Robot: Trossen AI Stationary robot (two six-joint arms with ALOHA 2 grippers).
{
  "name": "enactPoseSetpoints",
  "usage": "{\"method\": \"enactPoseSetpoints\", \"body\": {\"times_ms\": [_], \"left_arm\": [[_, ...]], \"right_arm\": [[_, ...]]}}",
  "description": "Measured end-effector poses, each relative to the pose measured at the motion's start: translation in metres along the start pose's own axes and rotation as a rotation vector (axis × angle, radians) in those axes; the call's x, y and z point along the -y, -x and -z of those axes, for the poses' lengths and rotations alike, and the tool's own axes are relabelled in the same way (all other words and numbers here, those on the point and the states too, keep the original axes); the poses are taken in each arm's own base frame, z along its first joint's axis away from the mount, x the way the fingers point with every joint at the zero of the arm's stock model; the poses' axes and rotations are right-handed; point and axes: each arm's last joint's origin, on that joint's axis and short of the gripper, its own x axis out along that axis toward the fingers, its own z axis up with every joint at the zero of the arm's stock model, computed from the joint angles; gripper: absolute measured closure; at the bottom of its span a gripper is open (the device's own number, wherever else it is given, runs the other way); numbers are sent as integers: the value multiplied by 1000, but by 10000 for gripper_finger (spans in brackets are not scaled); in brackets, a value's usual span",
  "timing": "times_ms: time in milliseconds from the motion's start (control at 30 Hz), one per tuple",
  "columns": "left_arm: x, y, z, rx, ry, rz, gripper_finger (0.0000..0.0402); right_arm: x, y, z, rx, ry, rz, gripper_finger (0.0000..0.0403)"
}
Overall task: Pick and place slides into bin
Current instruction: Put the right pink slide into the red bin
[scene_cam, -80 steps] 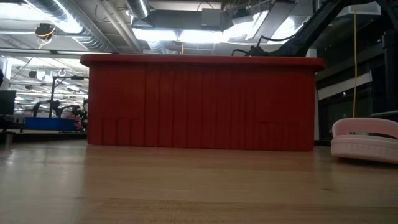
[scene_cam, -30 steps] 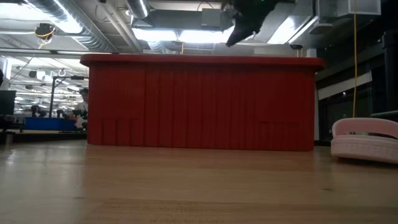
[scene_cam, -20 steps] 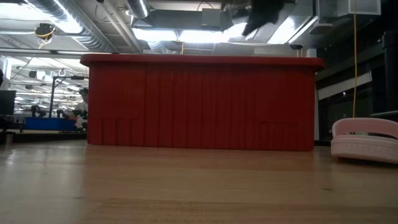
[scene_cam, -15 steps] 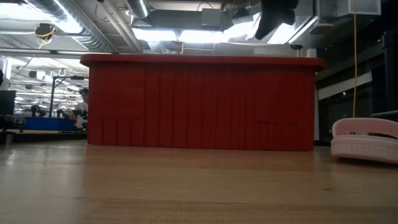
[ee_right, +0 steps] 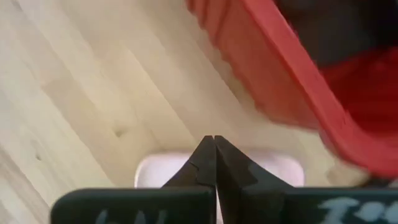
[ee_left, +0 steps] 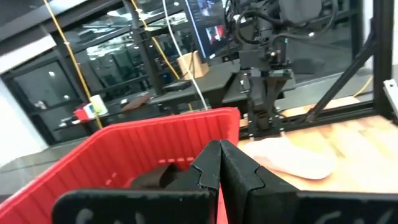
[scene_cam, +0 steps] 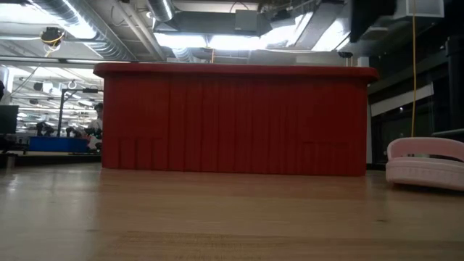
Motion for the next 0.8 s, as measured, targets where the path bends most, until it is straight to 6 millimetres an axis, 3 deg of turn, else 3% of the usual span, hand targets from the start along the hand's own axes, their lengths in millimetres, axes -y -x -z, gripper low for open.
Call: {"method": "enactPoseSetpoints", "body": {"times_ms": [400, 567, 800], "left_arm": [[-4, -2, 2, 1, 13, 24, 400], [-4, -2, 2, 2, 12, 25, 400], [-4, -2, 2, 2, 11, 29, 400]], "right_arm": [[-13, 16, 42, 43, -103, 120, 402], [-19, -5, 64, 26, -134, 160, 402], [-29, -36, 87, 7, -218, 85, 402]]}}
